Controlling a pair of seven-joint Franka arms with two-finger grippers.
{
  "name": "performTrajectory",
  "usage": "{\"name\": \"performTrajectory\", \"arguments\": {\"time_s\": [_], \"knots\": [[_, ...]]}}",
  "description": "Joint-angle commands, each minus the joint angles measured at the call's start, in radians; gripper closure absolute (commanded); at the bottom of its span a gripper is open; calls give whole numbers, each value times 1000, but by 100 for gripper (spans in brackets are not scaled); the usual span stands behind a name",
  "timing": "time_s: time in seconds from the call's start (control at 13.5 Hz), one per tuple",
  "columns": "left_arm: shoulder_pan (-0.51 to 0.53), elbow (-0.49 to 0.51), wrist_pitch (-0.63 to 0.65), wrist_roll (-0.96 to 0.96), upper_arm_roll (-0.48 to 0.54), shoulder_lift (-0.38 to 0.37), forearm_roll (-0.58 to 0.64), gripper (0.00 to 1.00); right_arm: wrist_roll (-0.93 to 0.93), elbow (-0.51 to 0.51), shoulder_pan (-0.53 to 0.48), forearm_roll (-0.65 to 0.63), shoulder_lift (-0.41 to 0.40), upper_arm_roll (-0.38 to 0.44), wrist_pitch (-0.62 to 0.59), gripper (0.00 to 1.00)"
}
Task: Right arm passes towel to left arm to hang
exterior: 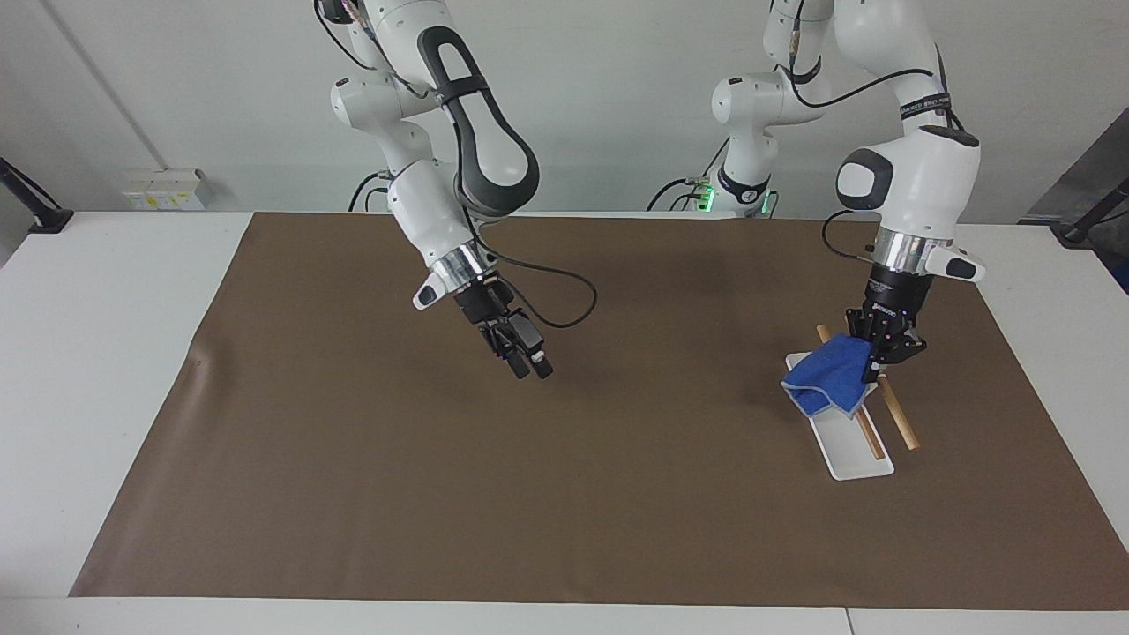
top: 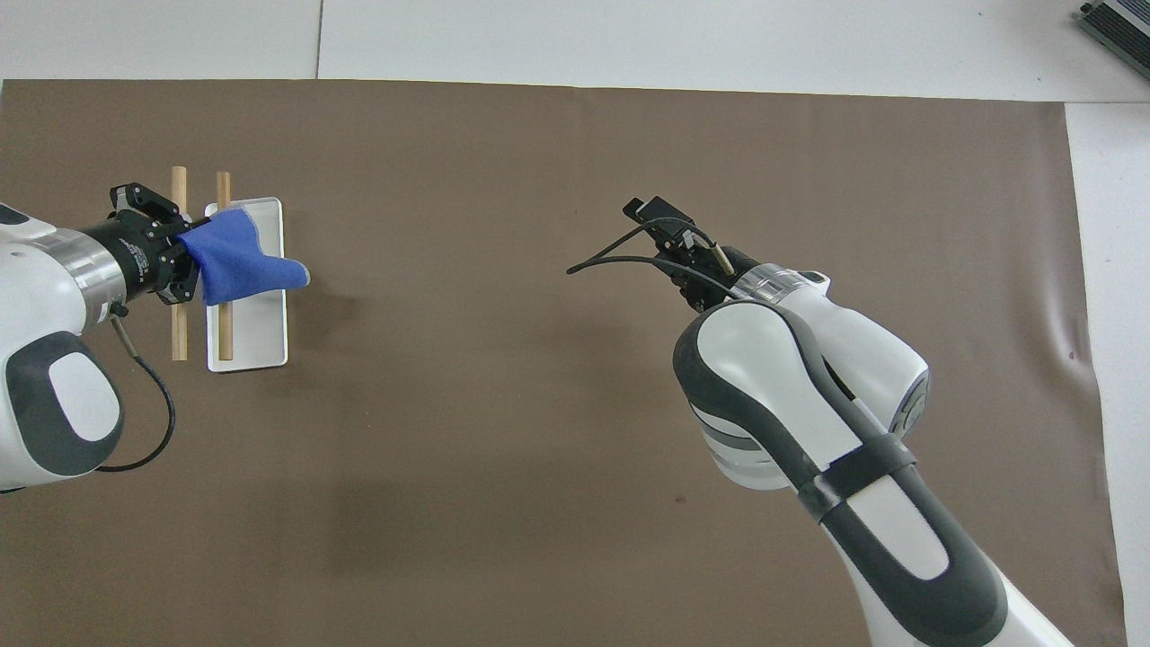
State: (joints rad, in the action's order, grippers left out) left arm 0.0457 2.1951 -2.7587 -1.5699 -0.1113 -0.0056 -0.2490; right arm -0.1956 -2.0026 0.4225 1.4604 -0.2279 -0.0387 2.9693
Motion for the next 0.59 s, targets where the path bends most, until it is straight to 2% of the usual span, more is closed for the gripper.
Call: {"name": "performTrajectory", "arguments": {"time_s": [0.0,0.22,0.52], "knots": [[-26,-29,-29,-70,-60,18,-10,100,-117,-53,-46,-138,19,-7,-1,0],[-29,-37,-36,-102,-154,19,-12,100,-176,-54,-100,-364,16,-7,-32,0],[-3,20,-64,-87,-130,4,-12,100,-176,-42,-221,-788,16,-6,-171,0]]}}
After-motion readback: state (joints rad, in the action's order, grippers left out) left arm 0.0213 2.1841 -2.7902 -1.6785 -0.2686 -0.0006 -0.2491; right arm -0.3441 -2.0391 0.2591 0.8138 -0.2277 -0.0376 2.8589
